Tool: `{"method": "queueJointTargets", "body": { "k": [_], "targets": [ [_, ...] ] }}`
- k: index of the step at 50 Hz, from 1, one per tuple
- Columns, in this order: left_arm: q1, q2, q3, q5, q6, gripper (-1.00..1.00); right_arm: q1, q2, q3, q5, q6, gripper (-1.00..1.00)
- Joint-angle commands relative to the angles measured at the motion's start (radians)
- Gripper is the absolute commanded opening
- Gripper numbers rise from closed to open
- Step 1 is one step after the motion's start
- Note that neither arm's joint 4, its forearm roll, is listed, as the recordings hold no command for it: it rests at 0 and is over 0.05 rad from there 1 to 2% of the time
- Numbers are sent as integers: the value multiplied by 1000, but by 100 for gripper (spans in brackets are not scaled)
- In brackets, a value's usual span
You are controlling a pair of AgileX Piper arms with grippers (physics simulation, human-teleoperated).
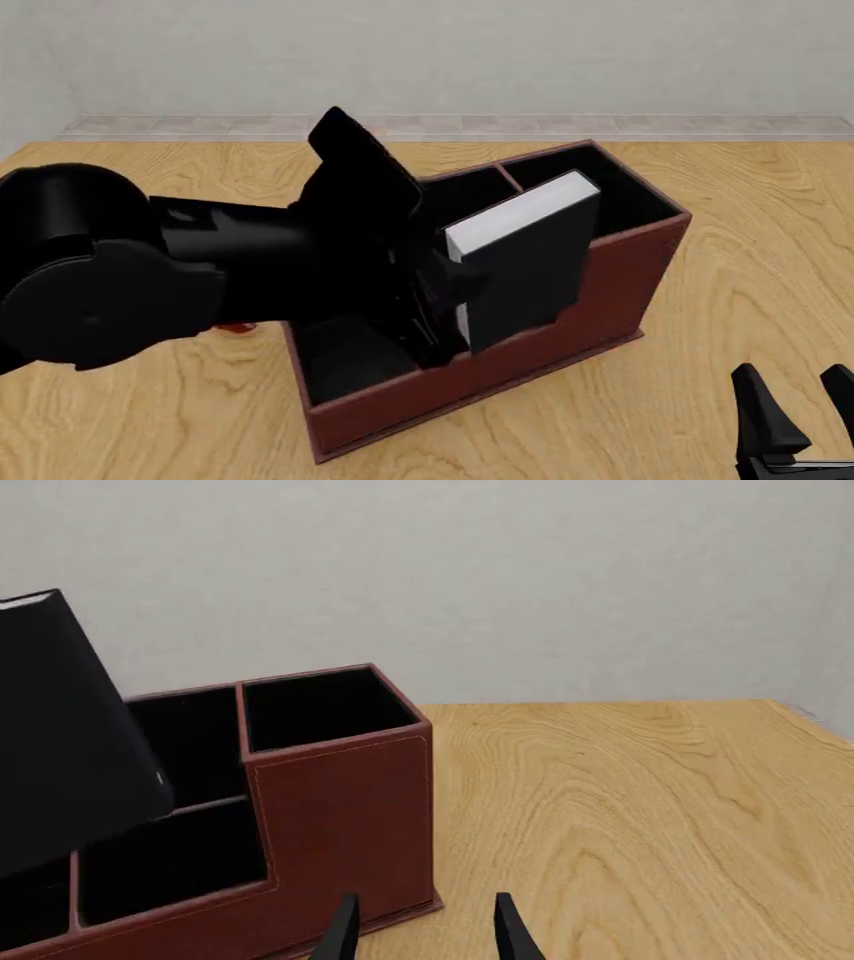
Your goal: Pick up the book and place it in the back compartment of the caddy.
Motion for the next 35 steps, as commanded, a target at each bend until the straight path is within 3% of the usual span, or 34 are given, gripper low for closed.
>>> {"method": "queueJointTargets", "body": {
  "k": [1,4,18,26,35],
  "targets": [
    [30,3,19,10,39,-100,0,0,0,0,0,100],
    [56,16,31,0,68,-100,0,0,0,0,0,100],
    [115,77,46,-83,78,-100,0,0,0,0,0,100],
    [161,125,90,-147,141,-100,0,0,0,0,0,100],
    [169,144,84,-169,127,-100,0,0,0,0,0,100]
  ]
}}
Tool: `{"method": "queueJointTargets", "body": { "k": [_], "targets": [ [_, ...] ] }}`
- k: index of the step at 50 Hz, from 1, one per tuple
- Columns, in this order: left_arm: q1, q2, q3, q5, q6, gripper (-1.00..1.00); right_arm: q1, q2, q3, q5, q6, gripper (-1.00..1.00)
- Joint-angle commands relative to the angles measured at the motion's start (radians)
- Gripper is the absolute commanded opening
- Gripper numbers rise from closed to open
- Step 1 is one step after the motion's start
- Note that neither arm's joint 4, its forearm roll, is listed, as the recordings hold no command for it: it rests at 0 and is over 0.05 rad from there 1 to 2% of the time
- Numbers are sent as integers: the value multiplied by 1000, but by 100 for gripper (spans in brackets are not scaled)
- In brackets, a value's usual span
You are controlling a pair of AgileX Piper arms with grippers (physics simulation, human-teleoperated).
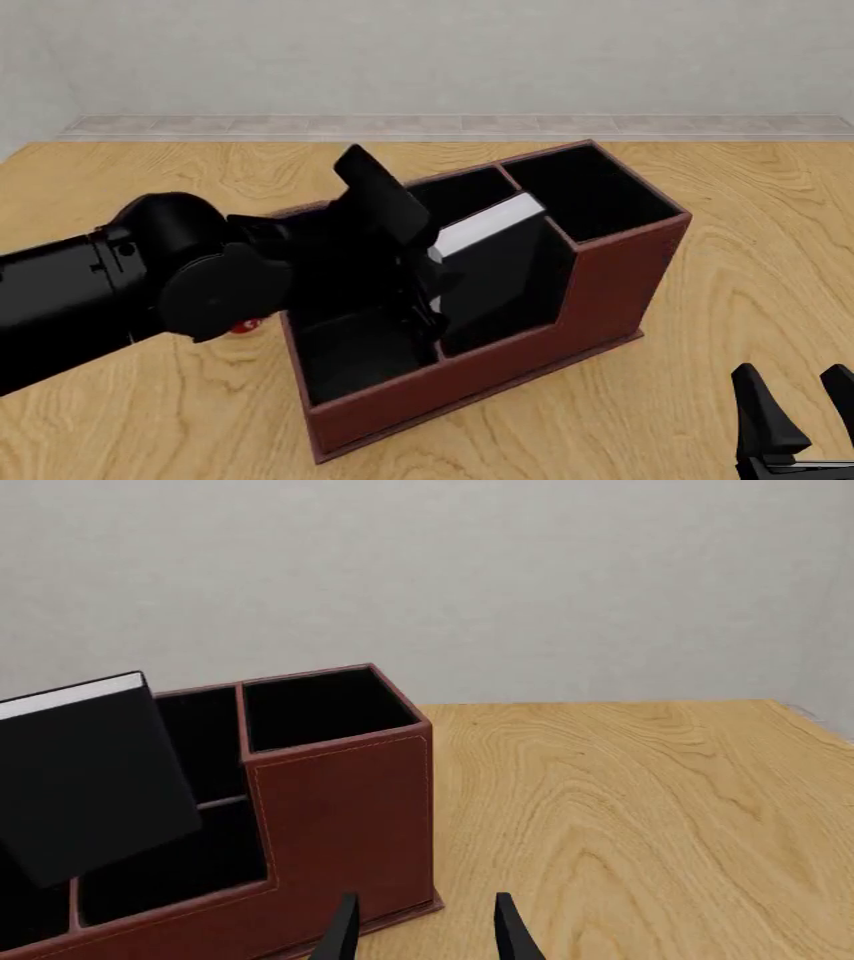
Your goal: Pick up the book and place it in the back compartment of the caddy.
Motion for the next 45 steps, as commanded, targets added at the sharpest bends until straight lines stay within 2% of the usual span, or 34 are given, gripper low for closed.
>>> {"method": "queueJointTargets", "body": {
  "k": [1,12,21,45],
  "targets": [
    [28,27,-4,-50,34,-100,0,0,0,0,0,100],
    [21,36,-33,-62,4,-100,0,0,0,0,0,100],
    [11,64,-54,-61,9,-100,0,0,0,0,0,100],
    [16,131,-34,-117,-12,-100,0,0,0,0,0,100]
  ]
}}
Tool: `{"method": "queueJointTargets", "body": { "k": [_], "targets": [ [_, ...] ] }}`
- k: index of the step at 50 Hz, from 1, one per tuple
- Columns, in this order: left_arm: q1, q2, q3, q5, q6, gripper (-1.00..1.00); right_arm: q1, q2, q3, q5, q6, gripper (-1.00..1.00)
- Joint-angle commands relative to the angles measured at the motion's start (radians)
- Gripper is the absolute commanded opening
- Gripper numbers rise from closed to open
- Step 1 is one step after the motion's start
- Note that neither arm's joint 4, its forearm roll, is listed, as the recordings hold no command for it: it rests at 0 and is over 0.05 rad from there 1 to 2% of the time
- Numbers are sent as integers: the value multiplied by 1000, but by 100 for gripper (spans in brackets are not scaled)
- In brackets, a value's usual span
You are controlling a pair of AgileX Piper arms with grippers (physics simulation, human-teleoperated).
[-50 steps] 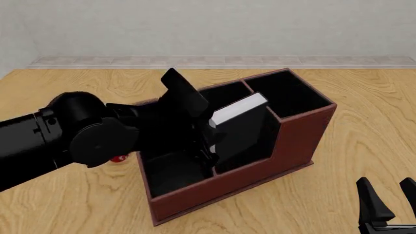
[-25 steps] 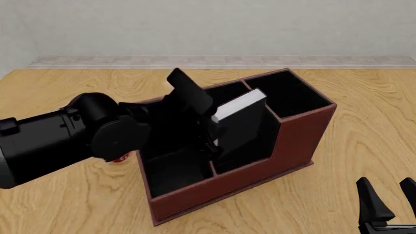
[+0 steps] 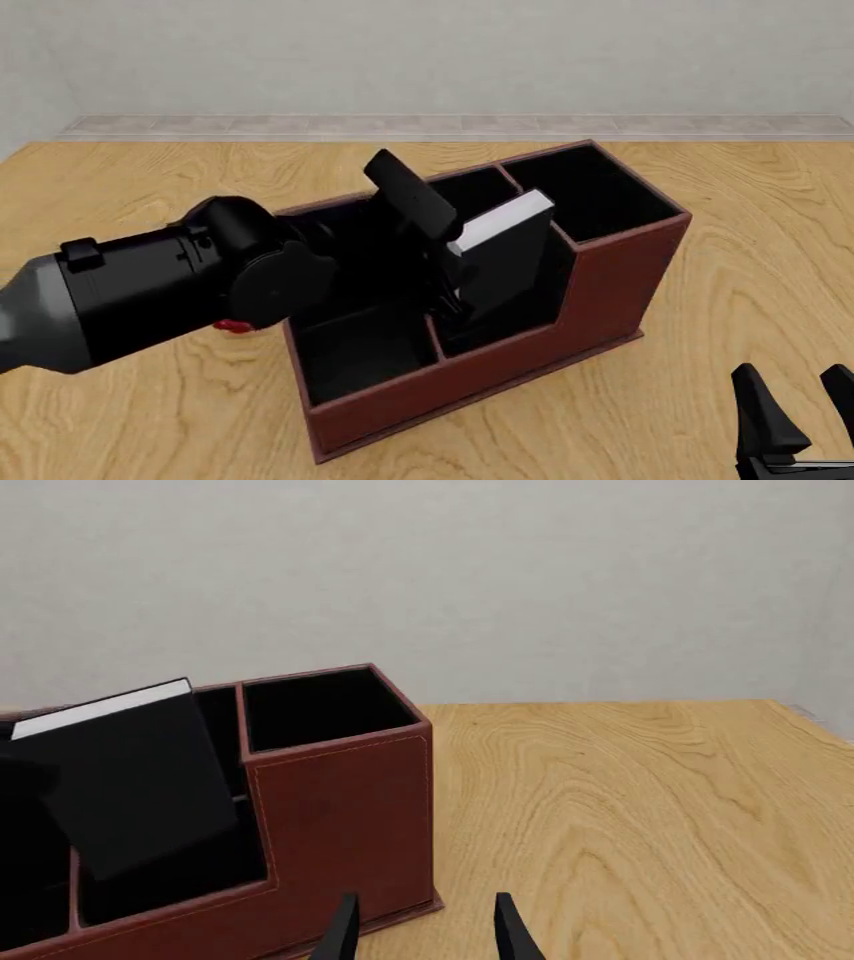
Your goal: Pick up the book and place it in the back compartment of the caddy.
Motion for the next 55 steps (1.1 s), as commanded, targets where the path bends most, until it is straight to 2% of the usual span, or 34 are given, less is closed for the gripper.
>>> {"method": "queueJointTargets", "body": {
  "k": [1,29,30,55],
  "targets": [
    [2,21,-1,-30,7,-100,0,0,0,0,0,100],
    [27,71,39,-97,-1,-100,0,0,0,0,0,100],
    [27,71,40,-97,-2,100,0,0,0,0,0,100],
    [34,75,62,-122,-4,100,0,0,0,0,1,100]
  ]
}}
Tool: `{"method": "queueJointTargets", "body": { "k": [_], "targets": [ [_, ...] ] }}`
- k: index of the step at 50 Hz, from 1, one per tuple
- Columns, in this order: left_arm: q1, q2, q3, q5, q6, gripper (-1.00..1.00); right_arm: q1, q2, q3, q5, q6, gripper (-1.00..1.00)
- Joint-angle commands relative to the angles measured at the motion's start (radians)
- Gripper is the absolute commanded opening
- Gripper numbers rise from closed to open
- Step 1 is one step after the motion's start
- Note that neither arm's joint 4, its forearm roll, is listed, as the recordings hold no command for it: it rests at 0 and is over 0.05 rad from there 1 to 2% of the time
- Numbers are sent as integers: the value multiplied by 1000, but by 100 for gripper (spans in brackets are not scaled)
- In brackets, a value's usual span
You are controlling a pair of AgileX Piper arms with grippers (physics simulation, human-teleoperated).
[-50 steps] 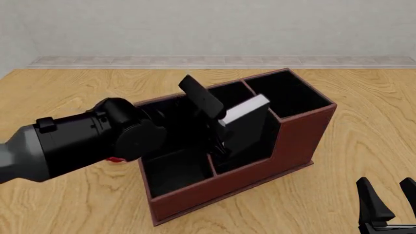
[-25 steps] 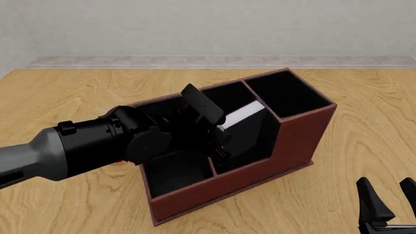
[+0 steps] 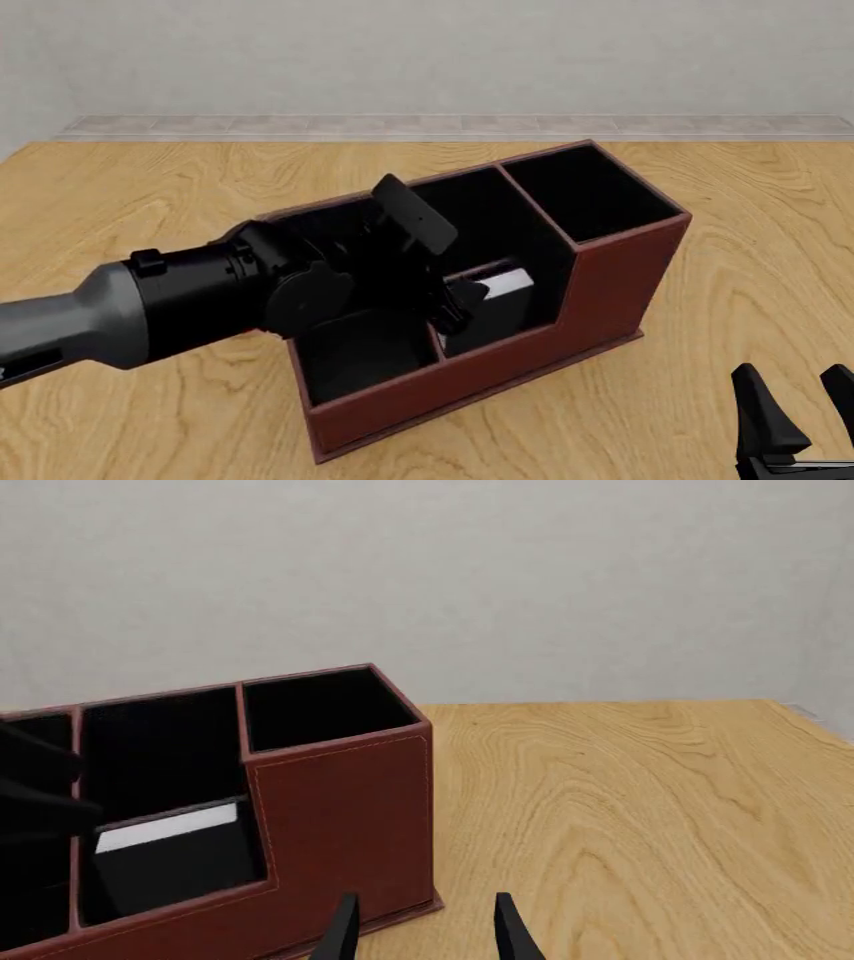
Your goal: Pick up the book and place it in the back compartment of the caddy.
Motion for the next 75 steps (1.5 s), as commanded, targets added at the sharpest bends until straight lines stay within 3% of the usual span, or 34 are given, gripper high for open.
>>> {"method": "queueJointTargets", "body": {
  "k": [1,38,55,75],
  "targets": [
    [0,-3,17,-17,-3,100,0,0,0,0,0,100],
    [33,-203,125,-14,-30,100,0,0,0,0,0,100],
    [71,-353,214,-12,-16,100,0,0,0,0,0,100],
    [116,-504,367,-50,-58,100,0,0,0,0,0,100]
  ]
}}
